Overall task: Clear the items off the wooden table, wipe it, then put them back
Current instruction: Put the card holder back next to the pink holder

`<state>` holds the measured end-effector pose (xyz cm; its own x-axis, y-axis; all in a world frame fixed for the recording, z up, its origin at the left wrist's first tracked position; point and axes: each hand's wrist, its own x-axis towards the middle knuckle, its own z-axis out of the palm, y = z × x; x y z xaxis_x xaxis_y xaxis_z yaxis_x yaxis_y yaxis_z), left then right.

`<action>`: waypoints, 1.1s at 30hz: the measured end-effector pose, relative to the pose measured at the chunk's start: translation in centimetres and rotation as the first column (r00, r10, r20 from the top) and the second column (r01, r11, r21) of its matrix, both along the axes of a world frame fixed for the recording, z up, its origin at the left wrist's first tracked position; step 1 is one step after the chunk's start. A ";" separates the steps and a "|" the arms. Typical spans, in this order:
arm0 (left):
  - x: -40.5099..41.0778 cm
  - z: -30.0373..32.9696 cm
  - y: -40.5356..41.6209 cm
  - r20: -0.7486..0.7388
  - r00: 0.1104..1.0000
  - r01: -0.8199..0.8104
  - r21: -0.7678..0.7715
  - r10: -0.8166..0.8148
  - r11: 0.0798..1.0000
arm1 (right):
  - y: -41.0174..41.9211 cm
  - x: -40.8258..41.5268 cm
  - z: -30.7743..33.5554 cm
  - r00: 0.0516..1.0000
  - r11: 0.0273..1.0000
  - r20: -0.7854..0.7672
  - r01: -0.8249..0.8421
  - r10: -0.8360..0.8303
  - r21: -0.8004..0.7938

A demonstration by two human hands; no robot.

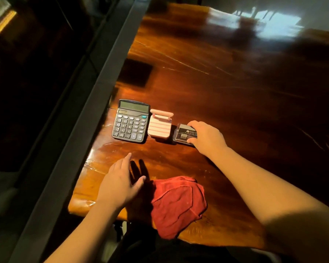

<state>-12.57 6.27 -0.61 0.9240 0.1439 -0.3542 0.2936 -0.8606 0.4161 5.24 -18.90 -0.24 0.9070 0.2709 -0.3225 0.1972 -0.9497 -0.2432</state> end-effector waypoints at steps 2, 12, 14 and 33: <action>-0.2 -0.2 0.4 0.004 1.000 -0.007 -0.003 0.007 1.000 | 0.6 0.3 -0.7 1.000 1.000 0.007 -0.011 0.011 -0.007; -0.1 -1.0 0.7 0.021 1.000 0.017 -0.035 -0.016 0.999 | 1.2 0.4 -2.2 0.999 1.000 -0.040 -0.023 0.023 0.008; 0.0 -0.9 0.4 0.023 0.998 0.056 -0.044 -0.055 0.997 | 0.8 0.1 -1.7 0.996 1.000 -0.086 -0.027 0.028 0.009; -2.4 -1.6 -5.2 -0.125 0.948 0.291 -0.034 -0.293 0.956 | -3.6 -15.3 0.9 0.963 0.972 -0.238 0.165 -0.123 0.165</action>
<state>-14.99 1.12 -2.19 0.8721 -0.1311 -0.4715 0.0821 -0.9107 0.4049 -10.02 -22.48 0.63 0.8503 0.2158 -0.4800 -0.0183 -0.8994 -0.4367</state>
